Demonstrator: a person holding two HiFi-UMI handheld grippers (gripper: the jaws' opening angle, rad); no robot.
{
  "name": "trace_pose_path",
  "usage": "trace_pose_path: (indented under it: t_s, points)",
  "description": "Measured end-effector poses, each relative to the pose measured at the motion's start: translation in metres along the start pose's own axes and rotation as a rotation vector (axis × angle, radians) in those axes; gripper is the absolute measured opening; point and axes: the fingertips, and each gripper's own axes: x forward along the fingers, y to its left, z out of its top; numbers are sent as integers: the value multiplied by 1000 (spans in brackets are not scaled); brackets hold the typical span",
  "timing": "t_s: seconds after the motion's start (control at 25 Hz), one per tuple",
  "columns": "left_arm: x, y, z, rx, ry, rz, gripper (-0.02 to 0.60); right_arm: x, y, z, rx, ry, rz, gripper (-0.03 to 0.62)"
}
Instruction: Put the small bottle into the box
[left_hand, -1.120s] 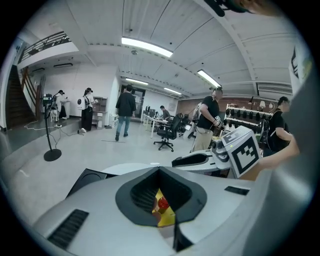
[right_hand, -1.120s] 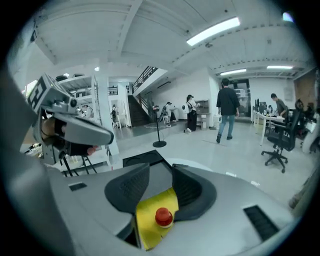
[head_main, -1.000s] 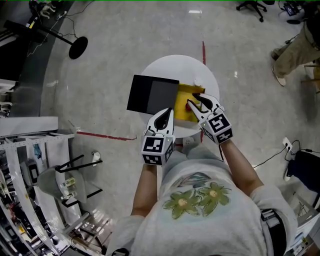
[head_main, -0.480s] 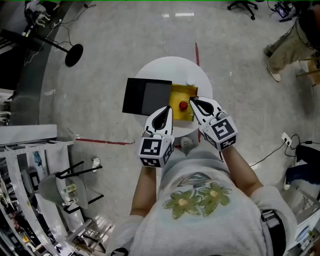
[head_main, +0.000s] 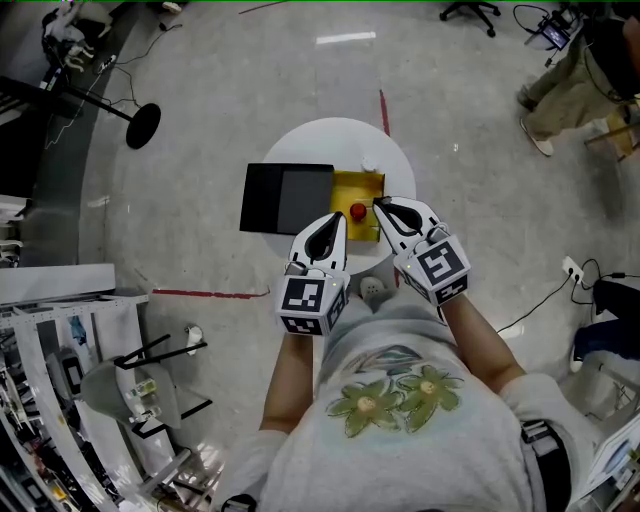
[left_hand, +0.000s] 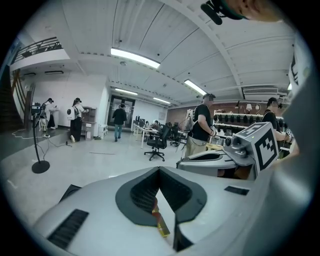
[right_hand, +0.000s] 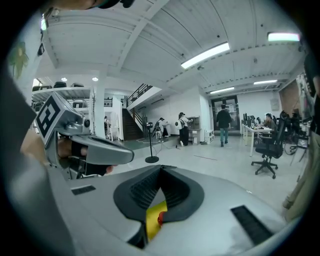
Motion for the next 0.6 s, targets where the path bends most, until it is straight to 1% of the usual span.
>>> trace_pose_path:
  t_s: [0.24,0.6]
  points:
    - [-1,-6,-3,9,10,-16,5,-6,0,-3,6,1,-9,0]
    - [-2,-9,-4,17,11,-17,5,-7,2,-3,5,-3,-2,0]
